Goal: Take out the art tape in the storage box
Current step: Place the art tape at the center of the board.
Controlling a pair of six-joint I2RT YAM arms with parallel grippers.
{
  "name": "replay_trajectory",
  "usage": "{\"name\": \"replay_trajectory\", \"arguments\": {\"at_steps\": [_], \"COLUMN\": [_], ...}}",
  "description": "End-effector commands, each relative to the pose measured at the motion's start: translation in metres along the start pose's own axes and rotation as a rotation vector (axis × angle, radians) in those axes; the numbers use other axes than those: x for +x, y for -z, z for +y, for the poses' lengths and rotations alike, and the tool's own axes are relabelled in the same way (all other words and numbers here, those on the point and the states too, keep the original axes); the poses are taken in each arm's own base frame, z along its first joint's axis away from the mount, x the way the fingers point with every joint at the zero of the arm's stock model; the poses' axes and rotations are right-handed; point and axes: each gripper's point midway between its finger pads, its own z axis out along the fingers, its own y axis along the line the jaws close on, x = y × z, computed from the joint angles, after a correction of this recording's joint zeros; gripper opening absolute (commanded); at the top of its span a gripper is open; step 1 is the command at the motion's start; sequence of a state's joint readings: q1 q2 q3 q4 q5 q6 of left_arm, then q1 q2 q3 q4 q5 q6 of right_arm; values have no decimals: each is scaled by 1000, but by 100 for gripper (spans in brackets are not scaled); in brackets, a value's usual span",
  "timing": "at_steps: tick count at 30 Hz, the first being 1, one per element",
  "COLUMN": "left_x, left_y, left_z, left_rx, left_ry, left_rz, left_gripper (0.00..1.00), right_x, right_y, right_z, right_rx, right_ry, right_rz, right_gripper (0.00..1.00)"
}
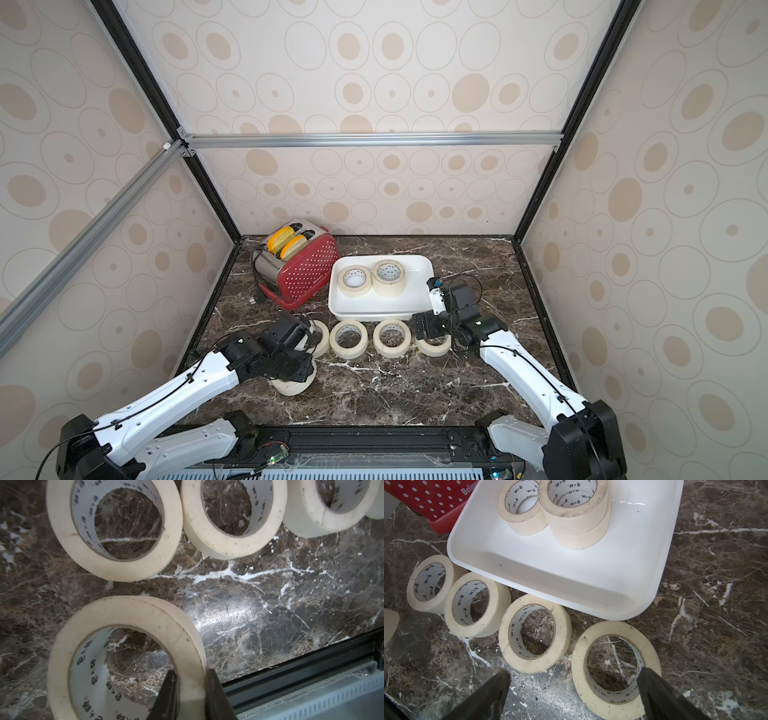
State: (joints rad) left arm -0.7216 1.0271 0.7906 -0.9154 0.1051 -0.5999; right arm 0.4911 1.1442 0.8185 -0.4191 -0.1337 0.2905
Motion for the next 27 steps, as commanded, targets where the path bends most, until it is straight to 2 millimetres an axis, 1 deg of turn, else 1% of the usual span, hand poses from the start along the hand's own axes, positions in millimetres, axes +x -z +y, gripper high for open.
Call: {"name": "replay_trajectory", "arguments": {"at_steps": [1, 10, 14, 17, 22, 27], "left_x": [5, 1, 1, 1, 1, 2], "left_y": [-2, -39, -49, -57, -64, -62], "left_z": [-6, 0, 6, 7, 8, 11], "left_rx": [10, -34, -61, -68, -81, -87], "left_ry": [-4, 20, 21, 25, 19, 19], "left_rz": [27, 23, 13, 13, 25, 12], "left_gripper": [8, 10, 11, 14, 24, 40], "right_x": [-10, -9, -9, -8, -7, -7], "right_y": [3, 6, 7, 7, 7, 9], "right_z": [1, -2, -4, -5, -5, -7], "right_rx": [-8, 1, 4, 5, 5, 14], "right_ry": [5, -1, -3, -6, -9, -5], "right_rz": [-20, -23, -22, -22, -18, -21], "right_gripper": [100, 100, 100, 100, 100, 100]}}
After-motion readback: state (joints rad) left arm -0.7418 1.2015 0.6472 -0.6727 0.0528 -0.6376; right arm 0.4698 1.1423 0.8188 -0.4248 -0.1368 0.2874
